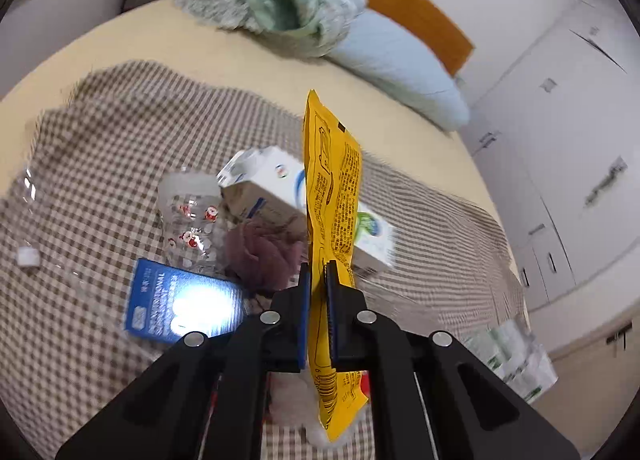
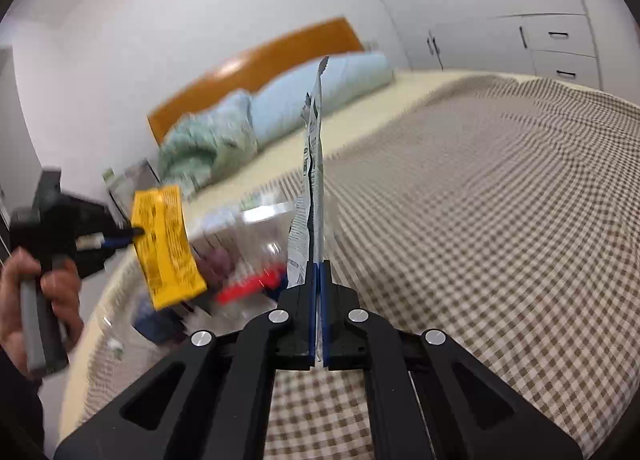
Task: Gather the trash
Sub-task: 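Lift the yellow packet with the left tool while the right tool carries the leaflets to the wastebasket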
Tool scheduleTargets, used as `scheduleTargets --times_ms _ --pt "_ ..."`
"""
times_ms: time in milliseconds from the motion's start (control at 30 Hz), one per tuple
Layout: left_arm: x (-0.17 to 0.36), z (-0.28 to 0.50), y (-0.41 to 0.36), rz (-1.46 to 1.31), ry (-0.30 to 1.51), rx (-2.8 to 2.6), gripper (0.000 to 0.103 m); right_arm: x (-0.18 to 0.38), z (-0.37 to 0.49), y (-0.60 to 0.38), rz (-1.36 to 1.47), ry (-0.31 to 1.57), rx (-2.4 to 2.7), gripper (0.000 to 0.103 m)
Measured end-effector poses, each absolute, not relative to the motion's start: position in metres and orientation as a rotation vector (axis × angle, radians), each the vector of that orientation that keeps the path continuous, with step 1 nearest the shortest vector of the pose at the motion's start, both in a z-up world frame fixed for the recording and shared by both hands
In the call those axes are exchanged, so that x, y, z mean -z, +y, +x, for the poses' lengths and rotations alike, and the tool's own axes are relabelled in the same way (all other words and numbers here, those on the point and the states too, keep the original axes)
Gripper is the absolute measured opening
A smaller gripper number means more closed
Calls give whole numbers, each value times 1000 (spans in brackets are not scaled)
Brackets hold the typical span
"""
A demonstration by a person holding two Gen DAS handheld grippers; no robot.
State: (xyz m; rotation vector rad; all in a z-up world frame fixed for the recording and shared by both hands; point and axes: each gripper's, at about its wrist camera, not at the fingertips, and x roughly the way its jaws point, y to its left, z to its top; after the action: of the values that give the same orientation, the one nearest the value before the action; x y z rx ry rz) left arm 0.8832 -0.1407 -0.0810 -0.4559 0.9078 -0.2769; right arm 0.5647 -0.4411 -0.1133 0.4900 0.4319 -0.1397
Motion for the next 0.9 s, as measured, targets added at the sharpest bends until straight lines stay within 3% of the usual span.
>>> scheduleTargets --times_ms 433,633,900 --pt "-5 743 -117 -251 745 362 4 90 505 -441 559 348 121 2" --pt "-3 671 -141 -181 769 416 4 86 451 -448 548 366 162 2" --pt "38 582 -224 -176 872 640 4 72 319 -520 387 374 380 2"
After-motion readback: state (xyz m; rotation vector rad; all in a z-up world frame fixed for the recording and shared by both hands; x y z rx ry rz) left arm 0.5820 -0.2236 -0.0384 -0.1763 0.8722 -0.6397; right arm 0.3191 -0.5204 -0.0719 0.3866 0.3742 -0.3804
